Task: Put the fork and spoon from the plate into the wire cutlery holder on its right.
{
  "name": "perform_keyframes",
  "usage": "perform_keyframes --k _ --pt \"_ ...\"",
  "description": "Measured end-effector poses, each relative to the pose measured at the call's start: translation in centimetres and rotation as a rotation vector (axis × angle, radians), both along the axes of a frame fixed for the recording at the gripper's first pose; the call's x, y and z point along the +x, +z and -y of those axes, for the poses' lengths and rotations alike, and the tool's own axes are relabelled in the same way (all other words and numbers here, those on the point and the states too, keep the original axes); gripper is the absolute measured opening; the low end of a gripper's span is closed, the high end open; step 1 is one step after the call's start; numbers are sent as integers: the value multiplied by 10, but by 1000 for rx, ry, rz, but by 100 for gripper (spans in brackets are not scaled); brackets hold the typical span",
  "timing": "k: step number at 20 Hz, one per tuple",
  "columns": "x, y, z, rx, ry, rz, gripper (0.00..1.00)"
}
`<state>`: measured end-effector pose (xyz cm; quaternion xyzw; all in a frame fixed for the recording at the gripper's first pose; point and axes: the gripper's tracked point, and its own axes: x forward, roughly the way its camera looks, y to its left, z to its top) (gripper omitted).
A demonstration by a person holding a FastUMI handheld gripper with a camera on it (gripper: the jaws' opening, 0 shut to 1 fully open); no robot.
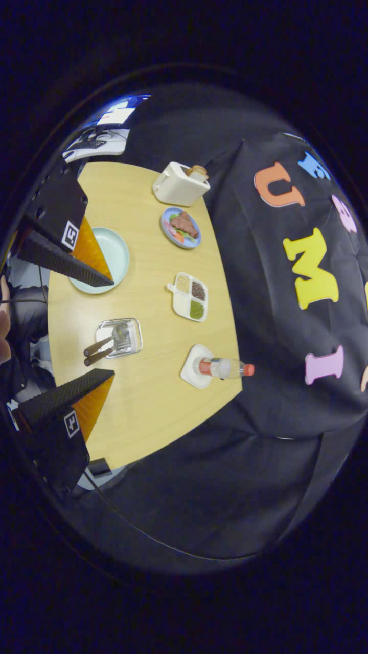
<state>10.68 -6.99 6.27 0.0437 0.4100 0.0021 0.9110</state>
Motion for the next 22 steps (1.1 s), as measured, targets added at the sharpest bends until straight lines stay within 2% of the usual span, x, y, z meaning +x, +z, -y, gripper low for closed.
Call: perform_keyframes --k 3,6,8,10,14,17,22 --pt "-7 40 -4 8 9 267 96" --pt "-29 53 -9 36 22 466 96" --pt "-35 67 6 -48 -3 648 96" --pt "-55 63 6 -92 -8 751 96" --pt "-94 40 0 -68 -54 865 96" --pt "-116 23 -1 -69 -91 894 96" --pt "-132 -13 -30 -84 -66 904 96"
